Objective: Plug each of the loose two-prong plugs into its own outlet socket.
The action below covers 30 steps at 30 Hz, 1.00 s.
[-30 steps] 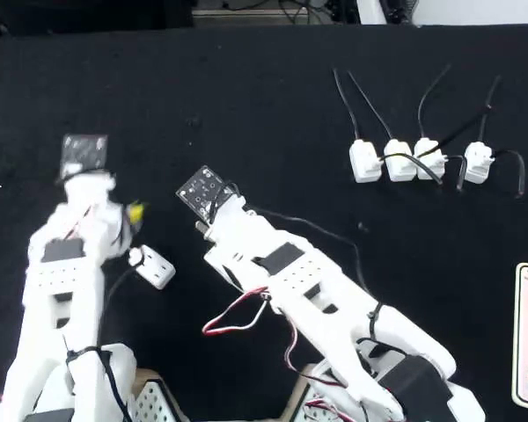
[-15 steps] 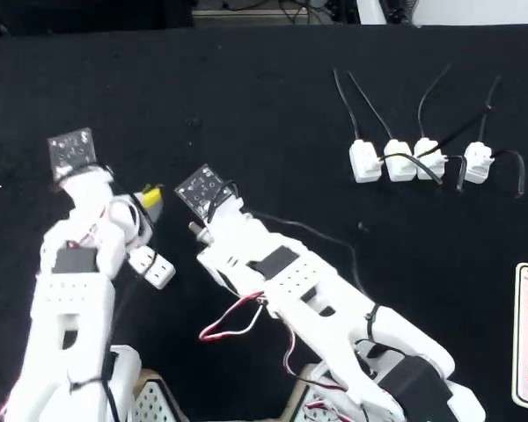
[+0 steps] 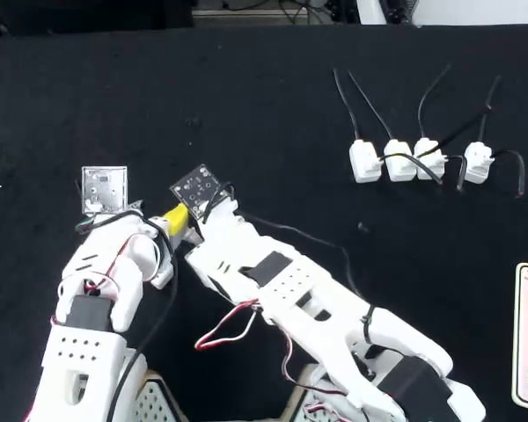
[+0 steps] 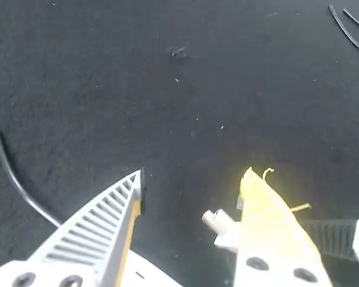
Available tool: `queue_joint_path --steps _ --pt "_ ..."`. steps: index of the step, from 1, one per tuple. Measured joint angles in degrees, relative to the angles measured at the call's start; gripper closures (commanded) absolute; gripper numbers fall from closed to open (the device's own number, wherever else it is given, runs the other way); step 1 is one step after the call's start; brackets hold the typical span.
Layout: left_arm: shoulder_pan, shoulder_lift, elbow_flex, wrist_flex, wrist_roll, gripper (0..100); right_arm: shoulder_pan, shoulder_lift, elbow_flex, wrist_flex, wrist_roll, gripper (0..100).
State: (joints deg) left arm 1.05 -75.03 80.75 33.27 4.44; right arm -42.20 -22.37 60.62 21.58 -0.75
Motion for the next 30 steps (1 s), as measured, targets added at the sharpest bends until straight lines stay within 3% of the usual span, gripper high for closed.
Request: queue_joint_path --steps 18,30 --pt "0.3 -0.9 1.8 -0.6 -3.2 74 0.0 -19.7 9.1 0.1 0.0 98.8" --pt "0.2 -1.2 1.7 -1.1 -3.2 74 1.2 -23.7 10.3 0.1 0.0 98.8"
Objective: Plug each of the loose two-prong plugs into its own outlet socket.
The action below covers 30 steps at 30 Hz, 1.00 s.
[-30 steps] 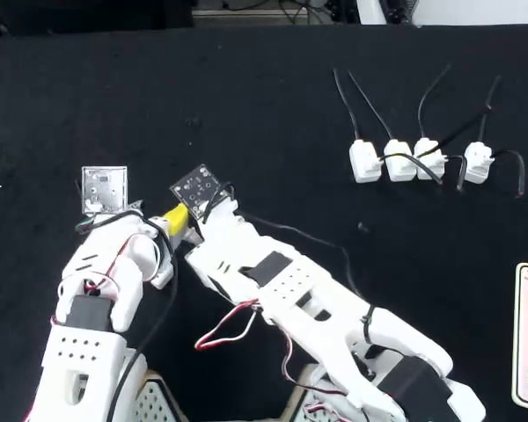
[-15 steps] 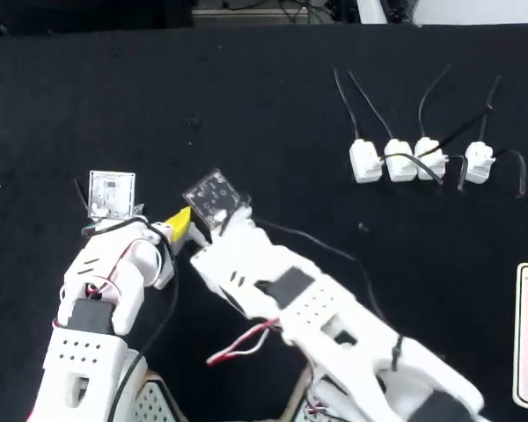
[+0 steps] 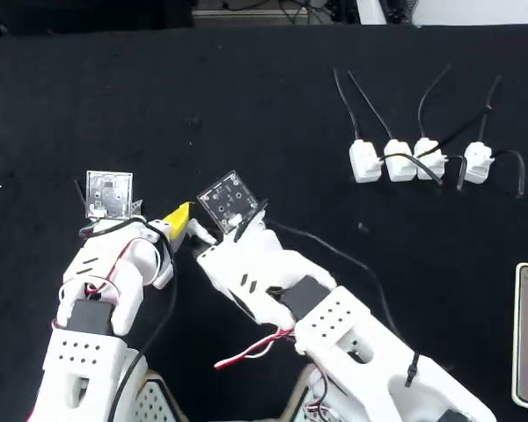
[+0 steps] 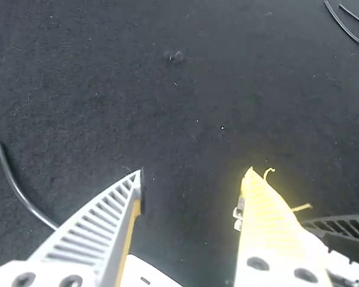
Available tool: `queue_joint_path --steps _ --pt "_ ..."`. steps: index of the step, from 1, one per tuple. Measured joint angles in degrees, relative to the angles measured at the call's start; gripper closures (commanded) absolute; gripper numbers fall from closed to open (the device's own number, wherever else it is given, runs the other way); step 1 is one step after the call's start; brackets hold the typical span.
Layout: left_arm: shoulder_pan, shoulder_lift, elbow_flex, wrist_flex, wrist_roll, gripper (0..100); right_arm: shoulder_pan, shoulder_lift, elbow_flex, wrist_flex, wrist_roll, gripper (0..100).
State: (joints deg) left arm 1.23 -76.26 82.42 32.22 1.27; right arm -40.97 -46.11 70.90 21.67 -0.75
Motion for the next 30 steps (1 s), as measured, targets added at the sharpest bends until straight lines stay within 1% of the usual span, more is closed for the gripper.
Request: queue_joint_path --steps 11,22,24,26,30 --pt "0.0 0.0 0.0 0.0 0.0 74 0.4 -8.0 2.0 1.5 0.1 98.8" --pt "-0.3 0.4 0.1 0.4 0.0 74 0.4 -8.3 3.1 1.7 0.9 98.8" --pt "-2.5 0.6 0.1 0.6 -0.2 74 0.4 -8.4 3.0 3.0 1.7 98.8" --pt "-6.3 0.8 -0.5 0.8 -0.2 74 0.4 -8.4 3.0 3.9 2.1 98.8" --pt "-13.4 2.3 -5.1 4.3 -0.2 74 0.4 -8.4 3.0 5.8 2.5 98.8"
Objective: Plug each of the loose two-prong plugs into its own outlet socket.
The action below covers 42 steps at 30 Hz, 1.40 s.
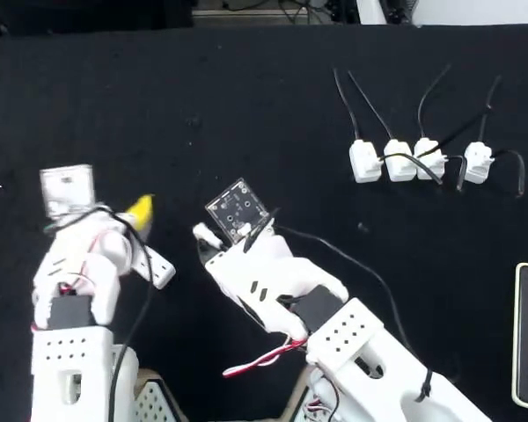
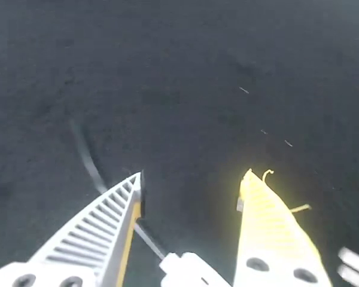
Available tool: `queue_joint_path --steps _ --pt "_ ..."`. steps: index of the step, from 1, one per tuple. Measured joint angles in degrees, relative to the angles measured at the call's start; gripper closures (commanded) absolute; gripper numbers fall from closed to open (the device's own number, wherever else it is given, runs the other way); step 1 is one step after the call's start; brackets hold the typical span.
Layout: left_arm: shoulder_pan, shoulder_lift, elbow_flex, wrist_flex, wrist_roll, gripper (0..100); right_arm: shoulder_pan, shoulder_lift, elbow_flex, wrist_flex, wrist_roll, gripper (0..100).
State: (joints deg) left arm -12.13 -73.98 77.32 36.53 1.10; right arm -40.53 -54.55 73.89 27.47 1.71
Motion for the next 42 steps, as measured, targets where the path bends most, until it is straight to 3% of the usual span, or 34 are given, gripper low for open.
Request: queue_joint_path --steps 6,17,27,42 --pt "-1.4 16.4 -8.7 0.8 -0.1 74 -5.8 0.0 -0.1 5.2 0.0 98.8" --pt "-5.7 59.5 -27.8 0.6 -2.6 74 -10.8 3.7 -0.1 2.5 0.0 98.8" --pt "-6.5 64.4 -31.8 4.3 -5.6 74 -18.2 13.6 -0.2 -0.9 0.0 98.8" --pt "-6.5 64.4 -32.2 13.5 -16.2 74 -18.7 26.4 -5.4 -9.1 0.0 98.8"
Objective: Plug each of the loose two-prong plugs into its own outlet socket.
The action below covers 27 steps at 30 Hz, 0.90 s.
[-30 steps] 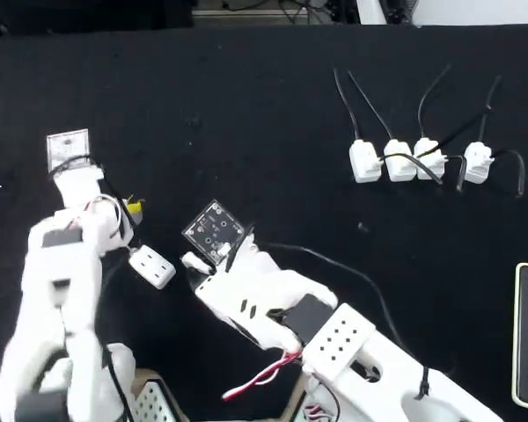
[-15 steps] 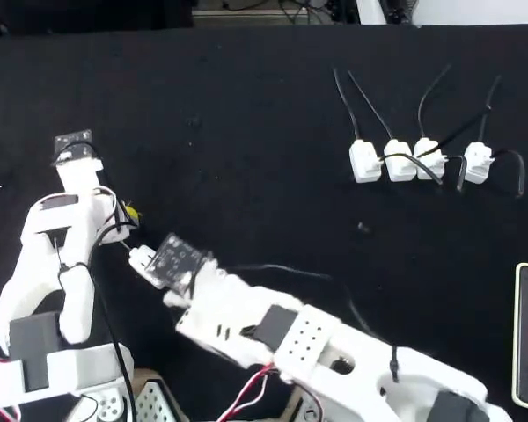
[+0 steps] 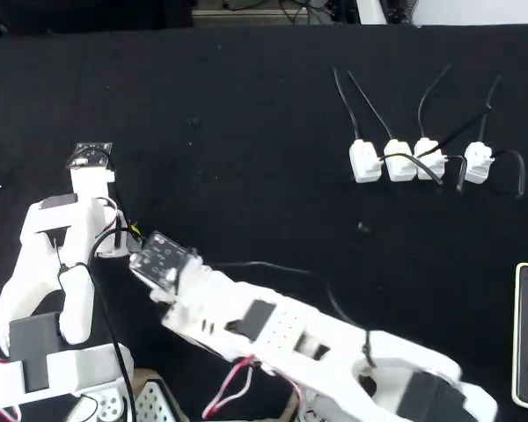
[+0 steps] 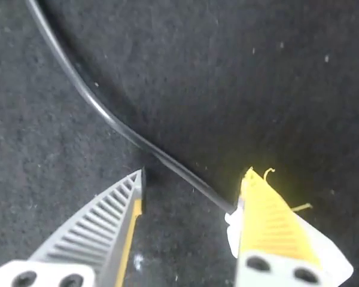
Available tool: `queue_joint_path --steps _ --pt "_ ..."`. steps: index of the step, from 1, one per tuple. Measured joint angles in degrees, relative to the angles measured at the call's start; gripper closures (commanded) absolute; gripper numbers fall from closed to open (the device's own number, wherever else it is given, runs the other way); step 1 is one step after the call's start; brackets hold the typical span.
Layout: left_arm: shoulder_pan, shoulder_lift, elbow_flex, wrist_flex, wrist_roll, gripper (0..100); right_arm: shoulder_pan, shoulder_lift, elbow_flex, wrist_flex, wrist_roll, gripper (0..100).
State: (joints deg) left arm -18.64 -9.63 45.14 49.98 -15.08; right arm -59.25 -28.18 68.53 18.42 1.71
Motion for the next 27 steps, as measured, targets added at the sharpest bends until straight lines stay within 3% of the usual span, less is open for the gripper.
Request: queue_joint_path --steps 16,27 --pt "0.0 -0.1 -0.4 2.8 -2.5 74 6.6 5.6 -5.4 1.9 0.1 98.8" --pt "3.4 -0.2 -1.8 7.7 -5.6 74 10.7 6.0 -7.3 6.5 4.4 98.8"
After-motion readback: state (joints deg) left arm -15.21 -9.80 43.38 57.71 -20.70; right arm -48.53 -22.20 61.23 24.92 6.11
